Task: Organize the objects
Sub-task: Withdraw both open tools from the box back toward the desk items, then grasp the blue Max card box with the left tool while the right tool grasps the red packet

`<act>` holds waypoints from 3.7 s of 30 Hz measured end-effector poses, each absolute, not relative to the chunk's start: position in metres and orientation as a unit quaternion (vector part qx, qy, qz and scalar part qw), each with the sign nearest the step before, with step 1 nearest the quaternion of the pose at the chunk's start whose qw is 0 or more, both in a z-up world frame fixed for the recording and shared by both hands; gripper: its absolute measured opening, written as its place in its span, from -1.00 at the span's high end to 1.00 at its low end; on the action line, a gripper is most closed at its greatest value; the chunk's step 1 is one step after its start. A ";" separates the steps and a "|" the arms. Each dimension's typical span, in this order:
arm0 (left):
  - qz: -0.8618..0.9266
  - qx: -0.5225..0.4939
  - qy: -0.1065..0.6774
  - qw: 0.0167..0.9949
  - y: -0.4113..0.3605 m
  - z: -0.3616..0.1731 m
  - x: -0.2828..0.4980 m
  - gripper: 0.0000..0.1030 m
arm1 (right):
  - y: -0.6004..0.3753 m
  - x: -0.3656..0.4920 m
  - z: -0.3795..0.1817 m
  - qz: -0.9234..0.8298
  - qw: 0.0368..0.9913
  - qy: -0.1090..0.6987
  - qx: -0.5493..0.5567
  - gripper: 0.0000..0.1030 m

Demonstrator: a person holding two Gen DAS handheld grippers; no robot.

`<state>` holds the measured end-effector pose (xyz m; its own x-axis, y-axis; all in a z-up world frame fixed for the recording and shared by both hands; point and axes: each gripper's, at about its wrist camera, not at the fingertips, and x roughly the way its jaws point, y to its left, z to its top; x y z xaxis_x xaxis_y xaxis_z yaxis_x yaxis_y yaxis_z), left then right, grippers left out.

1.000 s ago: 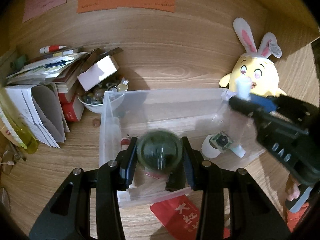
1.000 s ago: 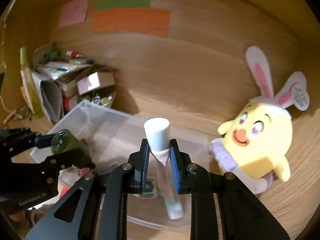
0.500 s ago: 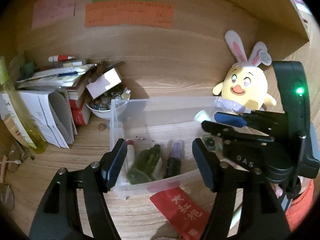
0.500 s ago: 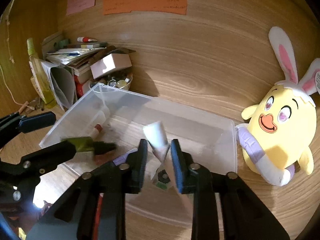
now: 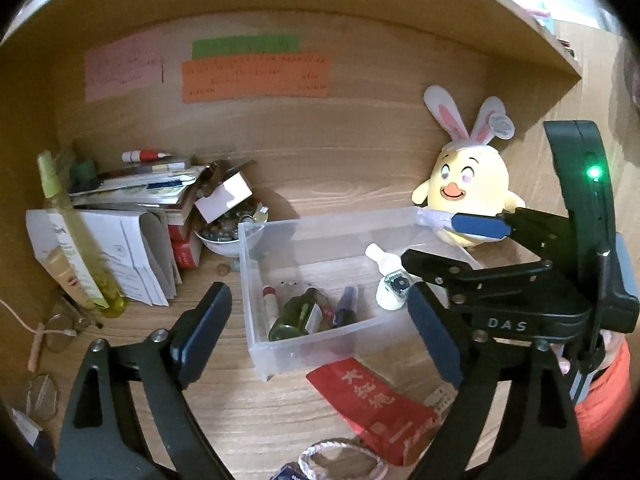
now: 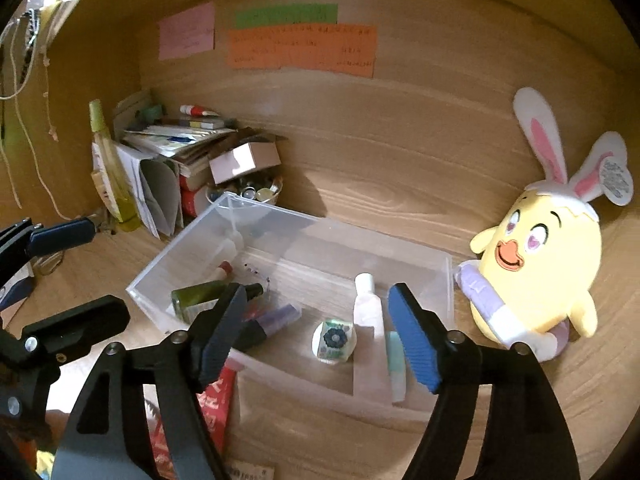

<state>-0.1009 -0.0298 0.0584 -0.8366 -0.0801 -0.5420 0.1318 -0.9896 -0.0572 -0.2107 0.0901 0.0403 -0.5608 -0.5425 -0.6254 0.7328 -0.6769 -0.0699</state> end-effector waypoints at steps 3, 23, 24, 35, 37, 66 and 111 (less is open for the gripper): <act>-0.957 0.280 0.048 0.053 -0.029 0.059 -0.092 -0.83 | 0.100 -0.201 0.044 -0.871 0.367 0.162 0.282 -0.52; -0.939 0.333 0.056 0.066 -0.041 0.021 -0.050 -0.86 | 0.143 -0.150 0.024 -0.866 0.386 0.148 0.282 -0.60; -0.938 0.336 0.055 0.066 -0.042 0.018 -0.048 -0.86 | 0.144 -0.149 0.021 -0.865 0.386 0.147 0.285 -0.60; -0.914 0.393 0.074 0.064 -0.050 -0.027 -0.034 -0.86 | 0.151 -0.148 -0.007 -0.855 0.381 0.139 0.323 -0.60; -0.911 0.401 0.078 0.066 -0.050 -0.034 -0.031 -0.86 | 0.151 -0.149 -0.012 -0.850 0.384 0.132 0.336 -0.60; -0.911 0.407 0.029 0.052 -0.031 -0.062 -0.025 -0.03 | 0.101 -0.113 -0.049 -0.781 0.460 0.151 0.394 -0.60; -0.941 0.321 0.083 0.065 -0.045 0.001 -0.014 -0.03 | 0.150 -0.093 0.008 -0.818 0.476 0.096 0.308 -0.03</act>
<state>-0.0140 -0.0453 0.0012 -0.7859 -0.0701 -0.6144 0.1764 -0.9777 -0.1141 -0.0929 0.1498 0.0080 -0.3576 -0.7199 -0.5949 0.8379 -0.5287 0.1360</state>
